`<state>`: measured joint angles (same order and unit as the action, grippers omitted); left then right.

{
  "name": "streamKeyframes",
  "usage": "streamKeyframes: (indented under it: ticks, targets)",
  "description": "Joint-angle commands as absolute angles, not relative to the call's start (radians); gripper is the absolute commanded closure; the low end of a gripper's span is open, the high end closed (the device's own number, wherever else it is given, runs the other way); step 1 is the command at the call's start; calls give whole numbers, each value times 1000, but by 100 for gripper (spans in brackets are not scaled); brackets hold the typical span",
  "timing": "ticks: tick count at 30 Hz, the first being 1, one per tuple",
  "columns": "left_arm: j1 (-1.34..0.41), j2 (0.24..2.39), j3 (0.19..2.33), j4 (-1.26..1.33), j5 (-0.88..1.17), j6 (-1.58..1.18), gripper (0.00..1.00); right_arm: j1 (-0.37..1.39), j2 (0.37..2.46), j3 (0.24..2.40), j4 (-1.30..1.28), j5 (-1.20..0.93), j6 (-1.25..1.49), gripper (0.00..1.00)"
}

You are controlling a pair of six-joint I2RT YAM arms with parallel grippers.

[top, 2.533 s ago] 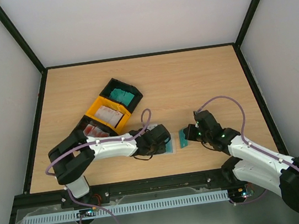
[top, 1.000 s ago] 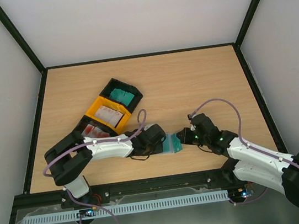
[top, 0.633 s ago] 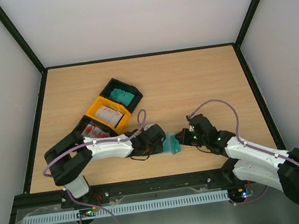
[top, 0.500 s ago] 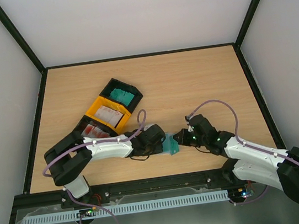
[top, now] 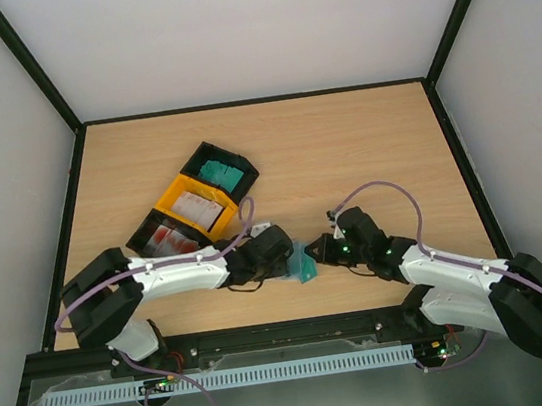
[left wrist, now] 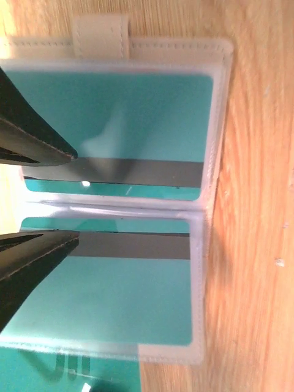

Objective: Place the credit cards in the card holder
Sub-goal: Insert the credit card into the card holder.

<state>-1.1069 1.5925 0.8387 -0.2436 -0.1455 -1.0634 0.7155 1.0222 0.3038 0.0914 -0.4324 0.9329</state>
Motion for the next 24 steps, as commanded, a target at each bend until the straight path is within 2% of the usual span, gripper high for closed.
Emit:
streamKeyframes:
  ticks: [1, 5, 9, 13, 17, 24]
  targets:
    - [-1113, 1512, 841, -327, -231, -1081, 68, 739, 1074, 345, 162, -451, 949, 98]
    - [-1113, 1441, 837, -381, -312, -1098, 65, 765, 1107, 369, 192, -445, 963, 98]
    - [-1095, 1365, 808, -405, -355, -1104, 54, 795, 1146, 392, 229, -432, 982, 98]
    - [-1063, 1291, 745, -396, -352, -1110, 50, 822, 1215, 398, 300, -419, 1020, 98]
    - [-1021, 1228, 661, -328, -295, -1100, 45, 824, 1236, 411, 291, -359, 1019, 98]
    - [-952, 1215, 562, -200, -133, -1004, 38, 824, 1085, 346, 247, -168, 1055, 98]
